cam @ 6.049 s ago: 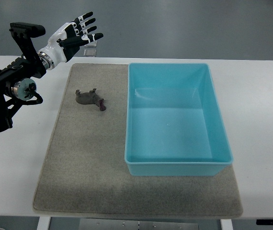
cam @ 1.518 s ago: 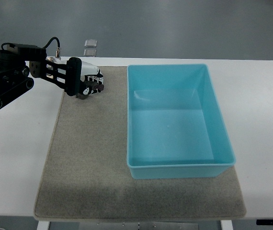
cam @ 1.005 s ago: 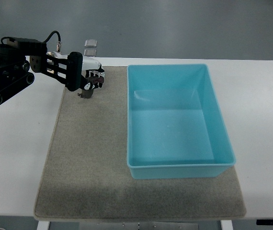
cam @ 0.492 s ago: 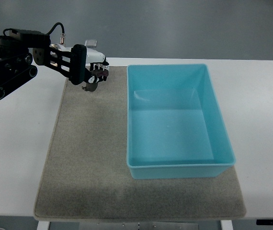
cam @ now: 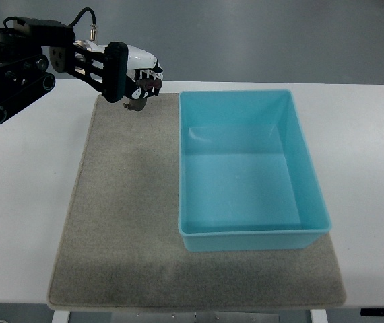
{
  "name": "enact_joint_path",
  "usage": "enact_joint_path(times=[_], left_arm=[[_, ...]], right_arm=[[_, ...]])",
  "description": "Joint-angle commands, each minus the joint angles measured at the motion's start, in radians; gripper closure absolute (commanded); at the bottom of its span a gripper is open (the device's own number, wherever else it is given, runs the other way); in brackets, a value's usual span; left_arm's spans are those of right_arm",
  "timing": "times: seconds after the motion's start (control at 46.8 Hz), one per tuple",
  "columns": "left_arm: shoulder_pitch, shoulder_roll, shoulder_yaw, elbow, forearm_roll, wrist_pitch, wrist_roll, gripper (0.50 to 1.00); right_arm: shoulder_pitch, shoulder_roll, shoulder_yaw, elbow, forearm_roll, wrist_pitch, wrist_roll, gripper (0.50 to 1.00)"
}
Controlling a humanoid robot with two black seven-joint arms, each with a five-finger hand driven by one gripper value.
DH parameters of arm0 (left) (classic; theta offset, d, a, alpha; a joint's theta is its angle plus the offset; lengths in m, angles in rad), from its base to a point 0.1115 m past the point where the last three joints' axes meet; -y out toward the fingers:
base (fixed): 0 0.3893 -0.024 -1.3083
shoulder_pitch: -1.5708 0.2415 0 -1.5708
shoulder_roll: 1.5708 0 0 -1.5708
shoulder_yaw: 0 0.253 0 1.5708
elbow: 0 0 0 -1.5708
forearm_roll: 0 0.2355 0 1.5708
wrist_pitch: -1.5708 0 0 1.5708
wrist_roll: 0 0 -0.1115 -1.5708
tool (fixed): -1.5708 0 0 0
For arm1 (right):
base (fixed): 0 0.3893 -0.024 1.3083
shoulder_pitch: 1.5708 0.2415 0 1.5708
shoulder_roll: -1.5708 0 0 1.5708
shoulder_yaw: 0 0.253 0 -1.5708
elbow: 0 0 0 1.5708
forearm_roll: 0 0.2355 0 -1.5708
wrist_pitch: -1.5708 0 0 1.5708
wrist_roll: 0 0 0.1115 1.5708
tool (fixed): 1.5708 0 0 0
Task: Place brown hippo in blue box with left hand
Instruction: 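Carry the hippo with the left hand over the blue box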
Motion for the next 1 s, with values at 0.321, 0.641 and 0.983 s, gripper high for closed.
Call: enact_joint_path(times=[0.321,0.641,0.983], left_arm=[[-0.048,0.002,-0.038,-0.08,0.001,0.005,0.0,1.0],[-0.053,0.002,-0.043,-0.162,0.0,0.007,0.0,1.0],[-0.036,-0.004,-0.052,-0.255,0.002,0.011,0.002,1.0]], right_arm=[[0.001,0.0,0.0,0.0,0.0,0.0,0.001,0.564],[0.001,0.0,0.0,0.0,0.0,0.0,0.001,0.564],[0.0,0.0,0.0,0.0,0.0,0.0,0.001,0.564]])
